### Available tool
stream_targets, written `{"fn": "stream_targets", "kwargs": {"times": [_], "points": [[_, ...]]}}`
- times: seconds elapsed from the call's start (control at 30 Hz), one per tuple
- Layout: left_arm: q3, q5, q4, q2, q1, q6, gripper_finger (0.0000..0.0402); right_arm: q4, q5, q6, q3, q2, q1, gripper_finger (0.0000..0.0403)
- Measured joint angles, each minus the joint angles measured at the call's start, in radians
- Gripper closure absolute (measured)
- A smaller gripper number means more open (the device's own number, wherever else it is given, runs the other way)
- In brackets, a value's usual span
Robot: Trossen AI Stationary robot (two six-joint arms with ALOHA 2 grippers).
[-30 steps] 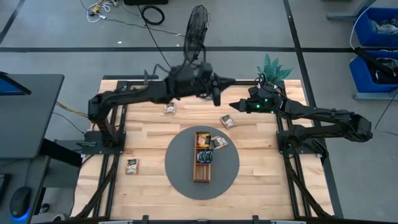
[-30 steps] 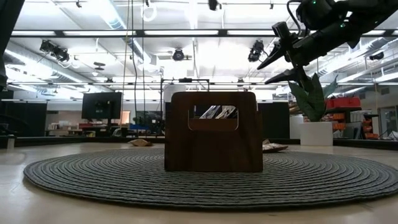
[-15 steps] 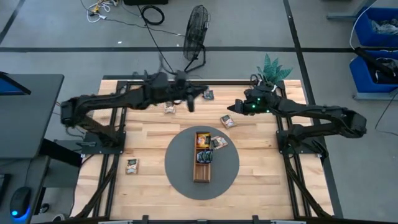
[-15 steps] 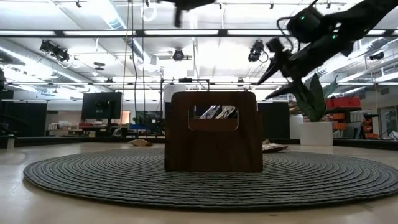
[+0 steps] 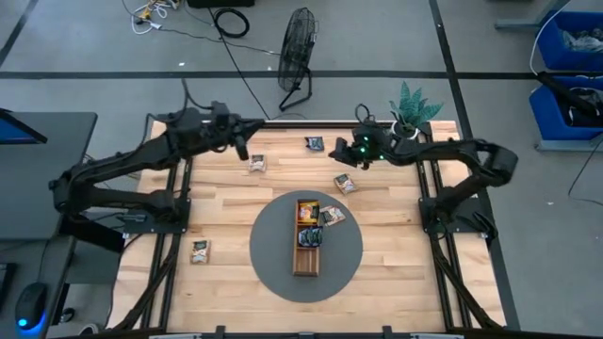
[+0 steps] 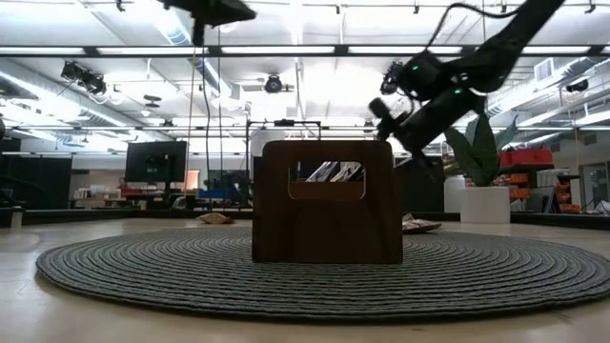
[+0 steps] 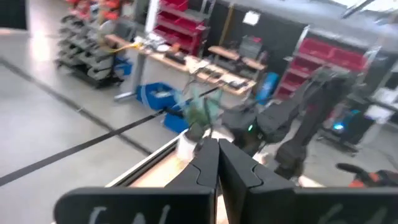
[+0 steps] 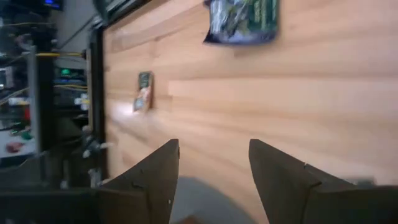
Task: Pick & Place Tea
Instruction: Put the purple tea bag into the middle section of the wooden organizer
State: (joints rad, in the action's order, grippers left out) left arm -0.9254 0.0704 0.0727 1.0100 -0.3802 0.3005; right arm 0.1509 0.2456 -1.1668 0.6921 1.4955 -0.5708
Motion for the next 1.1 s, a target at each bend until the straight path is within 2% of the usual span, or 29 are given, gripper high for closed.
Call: {"fn": "stream_targets", "kwargs": {"times": [0.1,0.2,0.37,0.5,0.63,0.8,1.1], "points": [[0.002,-0.022,-0.085,-0.048,-0.028,-0.007,0.0386,-0.029,-0.001,0.012,0.075,0.079,-0.022,0.0202],[0.002,-0.065,-0.13,-0.085,-0.054,-0.009,0.0367,-0.065,0.0,0.035,0.149,0.155,-0.047,0.0202],[0.002,-0.124,-0.179,-0.129,-0.093,-0.013,0.0296,-0.16,0.052,0.057,0.252,0.271,-0.085,0.0202],[0.001,-0.152,-0.176,-0.164,-0.108,-0.027,0.0232,-0.166,0.076,0.044,0.309,0.33,-0.101,0.0202],[0.001,-0.154,-0.193,-0.195,-0.125,-0.061,0.0192,-0.172,0.088,0.004,0.349,0.366,-0.111,0.0202],[0.002,-0.153,-0.215,-0.231,-0.164,-0.075,0.0177,-0.244,0.087,-0.004,0.362,0.386,-0.127,0.0202],[0.001,-0.153,-0.222,-0.262,-0.204,-0.078,0.0188,-0.226,0.077,-0.035,0.362,0.412,-0.134,0.0202]]}}
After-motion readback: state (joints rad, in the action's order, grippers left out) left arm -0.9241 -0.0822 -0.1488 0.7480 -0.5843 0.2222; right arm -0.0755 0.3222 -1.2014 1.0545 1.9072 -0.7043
